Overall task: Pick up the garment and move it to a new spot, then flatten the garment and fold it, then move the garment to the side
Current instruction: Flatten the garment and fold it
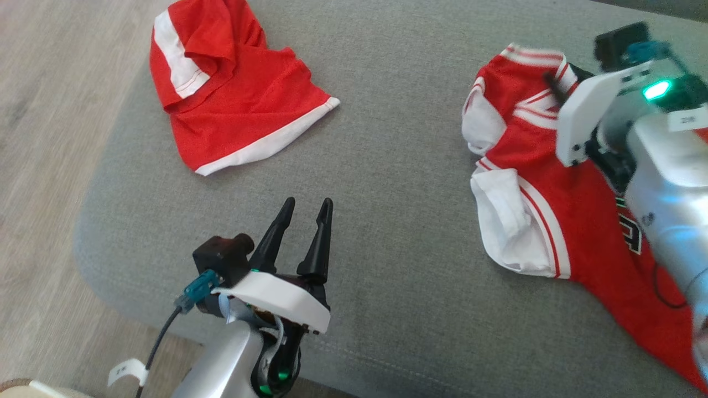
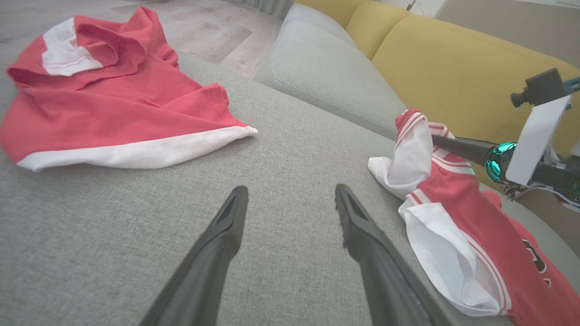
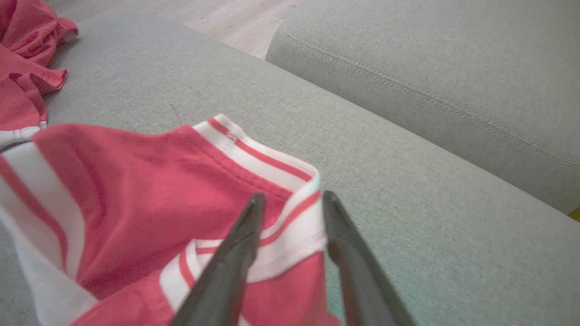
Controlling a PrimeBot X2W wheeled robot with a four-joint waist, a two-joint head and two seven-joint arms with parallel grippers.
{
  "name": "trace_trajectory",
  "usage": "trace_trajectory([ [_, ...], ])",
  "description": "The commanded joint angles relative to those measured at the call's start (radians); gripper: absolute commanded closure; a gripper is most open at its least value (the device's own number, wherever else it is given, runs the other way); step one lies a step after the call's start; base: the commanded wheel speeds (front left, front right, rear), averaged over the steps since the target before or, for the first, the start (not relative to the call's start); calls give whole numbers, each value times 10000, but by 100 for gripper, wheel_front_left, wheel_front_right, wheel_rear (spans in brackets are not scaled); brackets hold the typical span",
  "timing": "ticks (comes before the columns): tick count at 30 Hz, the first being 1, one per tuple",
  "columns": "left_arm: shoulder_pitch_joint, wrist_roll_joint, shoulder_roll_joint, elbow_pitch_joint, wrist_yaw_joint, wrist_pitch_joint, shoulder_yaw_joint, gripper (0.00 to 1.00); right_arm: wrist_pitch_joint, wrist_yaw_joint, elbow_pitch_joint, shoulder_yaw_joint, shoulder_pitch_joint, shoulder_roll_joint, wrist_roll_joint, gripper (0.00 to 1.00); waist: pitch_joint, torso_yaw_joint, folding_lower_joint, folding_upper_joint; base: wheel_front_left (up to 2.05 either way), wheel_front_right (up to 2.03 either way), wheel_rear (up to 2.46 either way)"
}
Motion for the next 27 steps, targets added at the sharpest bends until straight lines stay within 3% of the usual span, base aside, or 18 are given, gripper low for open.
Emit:
trace_trajectory([
  [1, -319, -50, 70, -332, 75, -61, 249, 0, -142, -9, -59, 57, -73, 194, -125, 0, -28, -58, 0, 0, 0, 0, 0],
  [6, -238, 103, 70, -298, 86, -61, 452, 0, -632, -9, 306, -77, -65, 580, 9, 0, -222, -561, 0, 0, 0, 0, 0],
  [11, -171, 318, 70, -244, 52, -61, 837, 0, -1298, -9, 131, -252, 77, 795, 360, 0, -607, -1513, 0, 0, 0, 0, 0],
  [22, 106, 668, 70, -160, -67, -61, 1692, 0, -2999, -9, -969, -1145, 1256, 104, 1104, 0, -1488, -3651, 0, 0, 0, 0, 0],
  [27, 212, 739, 70, -182, -97, -61, 1833, 0, -3461, -9, -1622, -1979, 2318, -178, 1157, 0, -1656, -4206, 0, 0, 0, 0, 0],
])
